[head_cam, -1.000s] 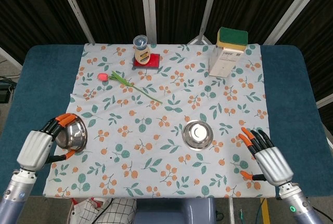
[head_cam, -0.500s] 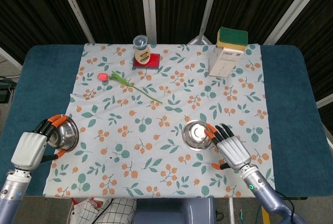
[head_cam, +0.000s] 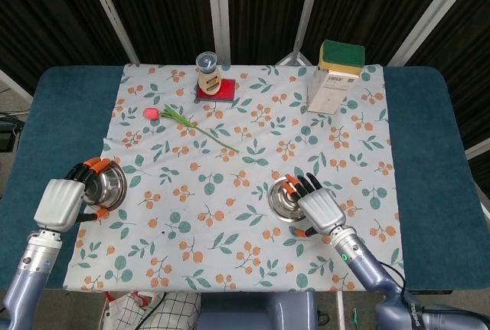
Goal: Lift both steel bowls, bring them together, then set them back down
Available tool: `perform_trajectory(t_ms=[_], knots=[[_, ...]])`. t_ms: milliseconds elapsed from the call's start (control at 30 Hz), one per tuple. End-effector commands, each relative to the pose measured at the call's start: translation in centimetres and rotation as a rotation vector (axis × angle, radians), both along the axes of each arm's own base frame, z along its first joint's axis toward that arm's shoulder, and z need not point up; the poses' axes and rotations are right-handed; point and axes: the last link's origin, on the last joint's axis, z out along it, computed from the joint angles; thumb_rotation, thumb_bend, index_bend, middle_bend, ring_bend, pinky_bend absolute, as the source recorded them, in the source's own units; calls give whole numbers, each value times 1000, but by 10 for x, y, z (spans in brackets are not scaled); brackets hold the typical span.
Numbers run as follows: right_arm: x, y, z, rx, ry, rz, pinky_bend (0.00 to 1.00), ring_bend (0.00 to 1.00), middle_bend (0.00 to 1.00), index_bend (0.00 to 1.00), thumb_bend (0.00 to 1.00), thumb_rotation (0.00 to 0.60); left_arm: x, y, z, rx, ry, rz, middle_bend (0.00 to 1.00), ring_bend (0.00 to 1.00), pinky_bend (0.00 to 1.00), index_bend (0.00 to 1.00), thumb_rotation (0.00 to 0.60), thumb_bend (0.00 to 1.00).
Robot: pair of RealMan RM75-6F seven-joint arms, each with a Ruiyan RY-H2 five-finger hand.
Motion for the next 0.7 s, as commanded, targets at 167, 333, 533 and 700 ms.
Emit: perform_trajectory(t_ms=[167, 333, 533, 700], knots=[[4, -19, -7, -1, 54, -8, 0, 0, 0, 0, 154, 460, 5, 7, -4, -12, 10, 4, 607, 496, 699, 355, 600, 326], [5, -30, -11, 8, 89, -28, 0, 0, 0, 0, 156, 462, 4, 11, -7, -20, 29, 23, 605, 494, 697, 353, 600, 328], [14, -37, -16, 8, 110, -21, 32, 0, 0, 0, 169, 475, 2, 18, -9, -23, 36, 36, 605, 494, 697, 353, 600, 330], [17, -42, -22, 17, 129, -36, 141, 36, 7, 15, 200, 507, -1, 25, -13, -38, 41, 51, 605, 494, 697, 352, 600, 332]])
